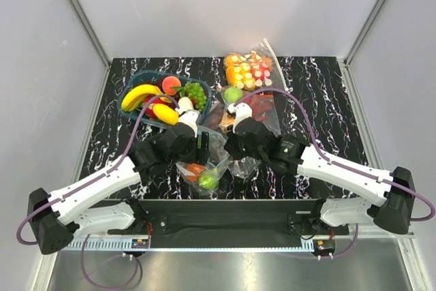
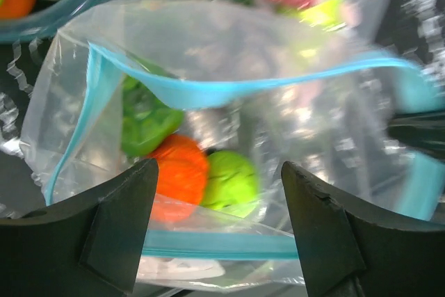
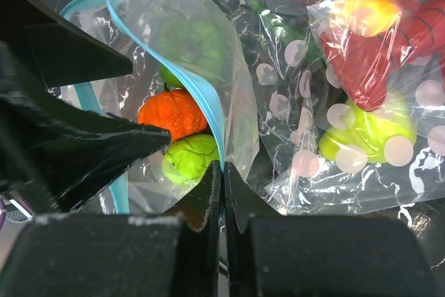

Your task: Open the zip-top bag and remove the fake food

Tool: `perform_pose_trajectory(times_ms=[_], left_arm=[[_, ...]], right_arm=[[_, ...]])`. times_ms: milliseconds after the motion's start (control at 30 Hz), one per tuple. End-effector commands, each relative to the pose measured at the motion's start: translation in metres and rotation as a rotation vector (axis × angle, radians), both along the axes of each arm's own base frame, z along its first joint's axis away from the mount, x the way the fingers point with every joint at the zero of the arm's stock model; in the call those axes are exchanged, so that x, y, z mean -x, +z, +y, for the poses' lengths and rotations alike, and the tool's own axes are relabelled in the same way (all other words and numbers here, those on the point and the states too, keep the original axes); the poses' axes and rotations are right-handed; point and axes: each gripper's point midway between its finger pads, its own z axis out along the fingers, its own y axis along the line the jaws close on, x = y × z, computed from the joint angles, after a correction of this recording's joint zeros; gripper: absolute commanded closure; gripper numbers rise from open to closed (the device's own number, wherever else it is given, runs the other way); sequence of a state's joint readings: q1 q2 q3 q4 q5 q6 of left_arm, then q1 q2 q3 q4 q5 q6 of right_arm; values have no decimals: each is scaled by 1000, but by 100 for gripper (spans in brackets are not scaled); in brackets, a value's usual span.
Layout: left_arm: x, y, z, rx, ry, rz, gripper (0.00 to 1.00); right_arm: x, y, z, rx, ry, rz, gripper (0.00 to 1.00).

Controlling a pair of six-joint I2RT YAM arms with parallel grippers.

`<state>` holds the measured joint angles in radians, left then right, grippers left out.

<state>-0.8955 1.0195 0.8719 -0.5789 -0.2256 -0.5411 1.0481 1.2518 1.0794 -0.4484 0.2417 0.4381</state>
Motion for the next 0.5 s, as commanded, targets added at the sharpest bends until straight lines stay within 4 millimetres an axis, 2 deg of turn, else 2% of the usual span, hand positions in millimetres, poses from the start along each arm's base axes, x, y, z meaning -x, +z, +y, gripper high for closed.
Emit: perform_pose_trajectory(times_ms=[0, 333, 400, 467], left_arm=[[-9, 13, 12, -77, 25, -51, 23], [-22, -23, 24, -249, 72, -25, 18], [-23, -28, 22, -260, 65, -19, 18], [-24, -24, 7, -193, 31, -26, 18]], right_arm=[[-2, 4, 9, -44, 5, 0, 95], [-4, -4, 26, -66, 37, 19, 95], [-5, -3, 30, -75, 42, 13, 95], [-5, -2, 33, -79, 49, 15, 95]])
